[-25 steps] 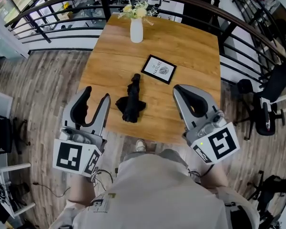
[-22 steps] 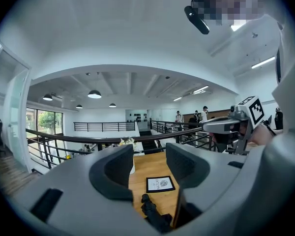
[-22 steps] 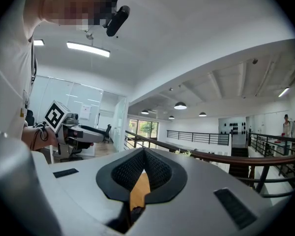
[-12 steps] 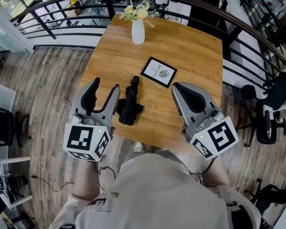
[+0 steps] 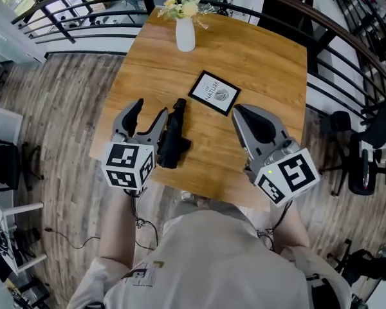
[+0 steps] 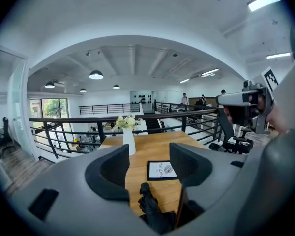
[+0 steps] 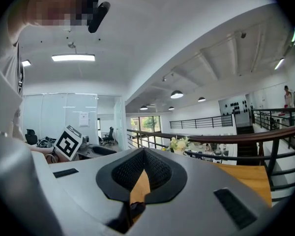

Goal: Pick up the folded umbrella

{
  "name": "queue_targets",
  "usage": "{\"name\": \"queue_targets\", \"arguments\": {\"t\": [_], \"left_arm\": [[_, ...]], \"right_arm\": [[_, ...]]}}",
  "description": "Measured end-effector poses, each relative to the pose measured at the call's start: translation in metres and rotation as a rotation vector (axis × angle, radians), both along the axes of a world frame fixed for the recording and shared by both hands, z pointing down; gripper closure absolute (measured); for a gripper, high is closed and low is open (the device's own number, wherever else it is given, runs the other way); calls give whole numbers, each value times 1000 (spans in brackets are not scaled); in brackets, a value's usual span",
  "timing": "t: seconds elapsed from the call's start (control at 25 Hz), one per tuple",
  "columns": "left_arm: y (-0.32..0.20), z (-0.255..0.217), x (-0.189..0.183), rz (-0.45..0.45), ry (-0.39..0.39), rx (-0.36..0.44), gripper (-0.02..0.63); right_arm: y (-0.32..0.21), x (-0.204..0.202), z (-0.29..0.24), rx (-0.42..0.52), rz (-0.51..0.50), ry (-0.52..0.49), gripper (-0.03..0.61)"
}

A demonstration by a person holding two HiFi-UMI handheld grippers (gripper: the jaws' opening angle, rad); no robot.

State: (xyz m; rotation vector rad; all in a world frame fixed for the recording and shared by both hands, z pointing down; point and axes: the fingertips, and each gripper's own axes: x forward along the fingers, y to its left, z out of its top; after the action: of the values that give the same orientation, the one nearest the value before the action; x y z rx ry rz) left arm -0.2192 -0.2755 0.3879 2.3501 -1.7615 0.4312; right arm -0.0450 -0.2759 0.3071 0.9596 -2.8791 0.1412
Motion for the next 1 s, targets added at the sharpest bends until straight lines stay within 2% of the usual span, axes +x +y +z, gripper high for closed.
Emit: {"name": "queue_targets", "arguments": {"t": [0.32,0.68,0.88,1.0], "left_arm": [[-29,131,1,29,-42,-270,354],[-29,271,2,30,-19,-546,322],[-20,328,3,34,-20,-695,317],[-21,346,5,39,20,-735,302]], "right_arm": [[-23,5,56,-103,25,26,550],[-27,3,126,-201,35,67,551],[-19,1,157,-253,17,104,551],[-13,0,171,-266,6,136,551]]}}
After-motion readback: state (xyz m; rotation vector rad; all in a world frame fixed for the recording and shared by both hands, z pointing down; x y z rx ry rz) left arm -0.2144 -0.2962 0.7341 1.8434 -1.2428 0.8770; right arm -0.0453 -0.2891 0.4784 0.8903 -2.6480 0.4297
